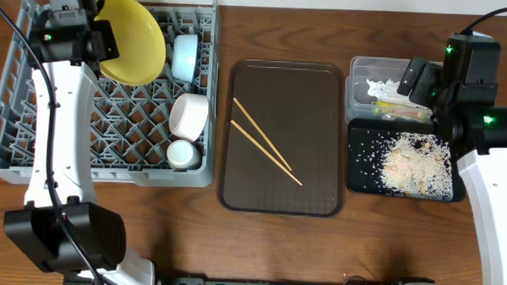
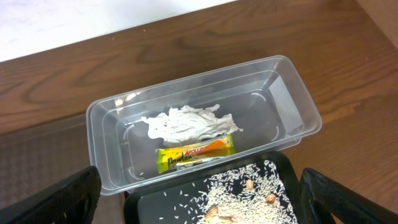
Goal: Sort waste into correct bins and load items into the dishwasher
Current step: 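Lower the yellow plate upright into the rack and open the left gripper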
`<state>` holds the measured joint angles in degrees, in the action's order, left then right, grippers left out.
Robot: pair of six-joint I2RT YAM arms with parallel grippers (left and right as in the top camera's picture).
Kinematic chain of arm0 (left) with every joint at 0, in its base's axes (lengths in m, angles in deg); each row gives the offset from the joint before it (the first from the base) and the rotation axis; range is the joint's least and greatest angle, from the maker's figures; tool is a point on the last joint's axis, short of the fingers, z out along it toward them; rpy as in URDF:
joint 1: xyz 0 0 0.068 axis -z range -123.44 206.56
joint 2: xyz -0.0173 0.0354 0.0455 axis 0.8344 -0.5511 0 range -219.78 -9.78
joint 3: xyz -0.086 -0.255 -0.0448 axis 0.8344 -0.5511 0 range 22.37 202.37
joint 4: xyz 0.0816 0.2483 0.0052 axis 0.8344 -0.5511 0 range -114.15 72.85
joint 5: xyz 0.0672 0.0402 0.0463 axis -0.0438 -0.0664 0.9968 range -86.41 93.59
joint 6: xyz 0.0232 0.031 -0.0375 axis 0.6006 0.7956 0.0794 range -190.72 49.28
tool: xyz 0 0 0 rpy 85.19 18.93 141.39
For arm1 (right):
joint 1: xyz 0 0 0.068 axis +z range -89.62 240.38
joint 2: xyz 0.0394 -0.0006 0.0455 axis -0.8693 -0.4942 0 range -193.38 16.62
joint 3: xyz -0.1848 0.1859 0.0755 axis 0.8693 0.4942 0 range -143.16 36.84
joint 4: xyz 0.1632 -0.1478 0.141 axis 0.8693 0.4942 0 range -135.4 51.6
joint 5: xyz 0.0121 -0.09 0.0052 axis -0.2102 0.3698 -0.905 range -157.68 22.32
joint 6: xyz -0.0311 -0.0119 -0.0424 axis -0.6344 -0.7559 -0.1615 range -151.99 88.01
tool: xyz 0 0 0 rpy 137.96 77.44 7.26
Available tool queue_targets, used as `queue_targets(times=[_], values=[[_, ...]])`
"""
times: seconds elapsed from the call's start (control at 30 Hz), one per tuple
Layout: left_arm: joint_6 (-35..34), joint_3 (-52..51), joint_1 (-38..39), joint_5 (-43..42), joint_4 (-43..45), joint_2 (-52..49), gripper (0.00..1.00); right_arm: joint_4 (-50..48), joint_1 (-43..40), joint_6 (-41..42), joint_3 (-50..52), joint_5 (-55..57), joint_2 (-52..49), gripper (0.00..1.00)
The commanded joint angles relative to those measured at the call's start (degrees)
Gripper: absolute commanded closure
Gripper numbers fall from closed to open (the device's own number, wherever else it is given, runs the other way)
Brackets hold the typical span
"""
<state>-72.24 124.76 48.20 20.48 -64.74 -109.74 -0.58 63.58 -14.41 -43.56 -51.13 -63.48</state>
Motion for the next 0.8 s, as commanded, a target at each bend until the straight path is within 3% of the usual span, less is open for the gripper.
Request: queue_targets(times=[0.0, 0.3, 0.53, 0.77], values=[[0.9, -0.2, -0.2, 3.9, 0.3, -0.2, 0.93, 0.0, -0.5, 0.6, -0.1, 1.0, 0.3, 0.01], [1.3, -0.2, 1.1, 6.1, 0.4, -0.7, 0.93, 0.0, -0.5, 0.6, -0.1, 1.0, 0.3, 0.01], [1.4, -0.2, 4.4, 15.4, 1.2, -1.9, 0.93, 0.0, -0.5, 0.6, -0.1, 1.0, 0.3, 0.01], [1.5, -0.2, 6.1, 15.8, 2.7, -2.8, 0.93, 0.0, -0.5, 0.6, -0.1, 1.0, 0.3, 0.01]])
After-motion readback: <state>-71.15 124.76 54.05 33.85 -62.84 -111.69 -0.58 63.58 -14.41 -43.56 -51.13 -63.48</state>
